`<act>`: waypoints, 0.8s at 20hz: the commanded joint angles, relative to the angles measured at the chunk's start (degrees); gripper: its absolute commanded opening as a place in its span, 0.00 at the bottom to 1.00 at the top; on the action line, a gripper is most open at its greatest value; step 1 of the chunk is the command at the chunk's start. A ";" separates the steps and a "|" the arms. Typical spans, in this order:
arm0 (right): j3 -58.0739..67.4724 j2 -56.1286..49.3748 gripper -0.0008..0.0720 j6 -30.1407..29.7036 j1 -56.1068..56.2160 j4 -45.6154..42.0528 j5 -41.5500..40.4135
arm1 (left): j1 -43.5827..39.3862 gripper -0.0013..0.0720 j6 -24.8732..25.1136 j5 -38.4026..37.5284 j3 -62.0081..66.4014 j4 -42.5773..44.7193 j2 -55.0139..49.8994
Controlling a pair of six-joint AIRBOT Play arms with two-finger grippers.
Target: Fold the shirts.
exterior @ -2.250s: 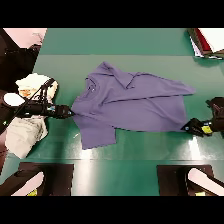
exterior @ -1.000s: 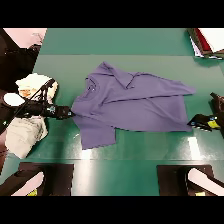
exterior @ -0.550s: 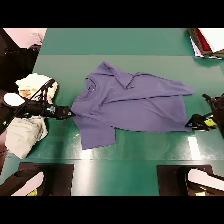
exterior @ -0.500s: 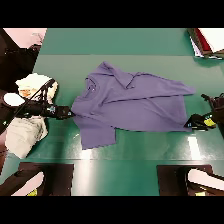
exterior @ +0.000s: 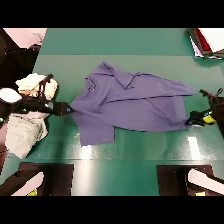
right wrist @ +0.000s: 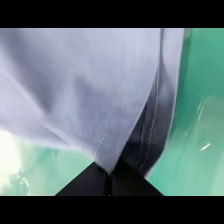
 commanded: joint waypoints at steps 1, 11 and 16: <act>8.28 7.58 0.03 2.56 0.15 7.85 -3.52 | 0.04 0.06 -0.59 -4.15 15.21 0.26 0.09; 50.86 21.75 0.03 3.87 0.13 13.79 -17.57 | 0.04 0.06 -6.05 -4.37 77.77 1.29 1.68; 63.08 23.82 0.03 3.98 0.13 12.57 -18.75 | 0.04 0.06 -7.50 9.84 77.64 0.61 11.19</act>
